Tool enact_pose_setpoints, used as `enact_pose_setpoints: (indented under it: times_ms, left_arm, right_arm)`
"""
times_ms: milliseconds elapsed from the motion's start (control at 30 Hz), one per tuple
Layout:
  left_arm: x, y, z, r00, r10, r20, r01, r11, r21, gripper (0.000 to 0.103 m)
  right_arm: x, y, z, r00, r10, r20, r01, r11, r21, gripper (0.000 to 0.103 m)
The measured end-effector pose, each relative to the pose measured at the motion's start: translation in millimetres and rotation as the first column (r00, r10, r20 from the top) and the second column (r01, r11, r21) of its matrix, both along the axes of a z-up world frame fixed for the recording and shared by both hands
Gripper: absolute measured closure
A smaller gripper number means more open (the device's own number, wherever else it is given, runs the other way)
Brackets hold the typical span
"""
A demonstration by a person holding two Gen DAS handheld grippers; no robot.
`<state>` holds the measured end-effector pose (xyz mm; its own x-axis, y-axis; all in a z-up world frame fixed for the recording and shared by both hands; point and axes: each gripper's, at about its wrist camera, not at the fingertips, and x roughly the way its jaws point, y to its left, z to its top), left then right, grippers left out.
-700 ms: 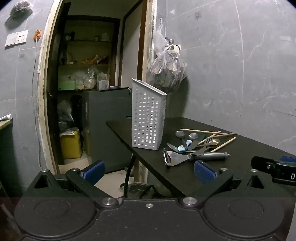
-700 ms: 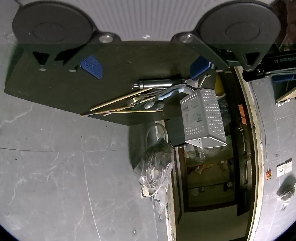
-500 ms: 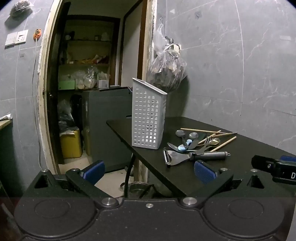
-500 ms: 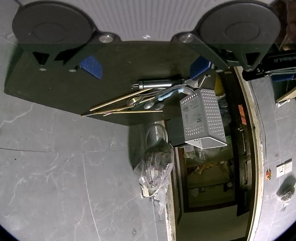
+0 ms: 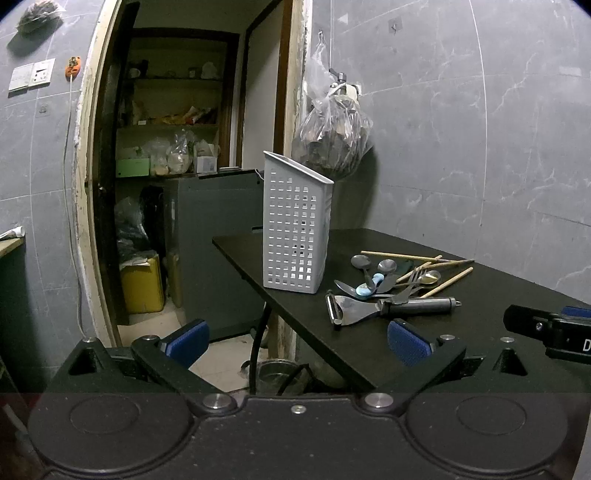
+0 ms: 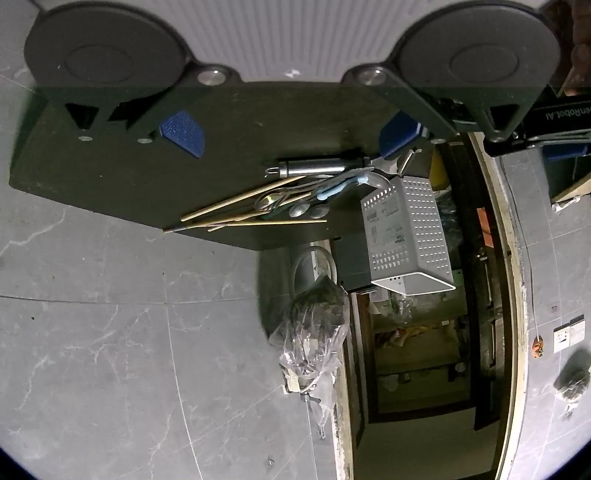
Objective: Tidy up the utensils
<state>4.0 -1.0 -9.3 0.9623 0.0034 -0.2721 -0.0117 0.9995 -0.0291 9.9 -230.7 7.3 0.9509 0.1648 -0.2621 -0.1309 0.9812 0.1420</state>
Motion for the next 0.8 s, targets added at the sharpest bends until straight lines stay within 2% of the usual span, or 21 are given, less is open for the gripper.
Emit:
enact_pose_setpoints:
  times_ms: [800]
  left_arm:
    - [4.5,-0.4,-1.9,1.0,0.0,-0.017,0.0,1.0,0.007,0.001]
  right_arm:
    - [1.3,1.5,1.0,1.0,0.0,-0.003,0.0,1.0,-0.001,0.0]
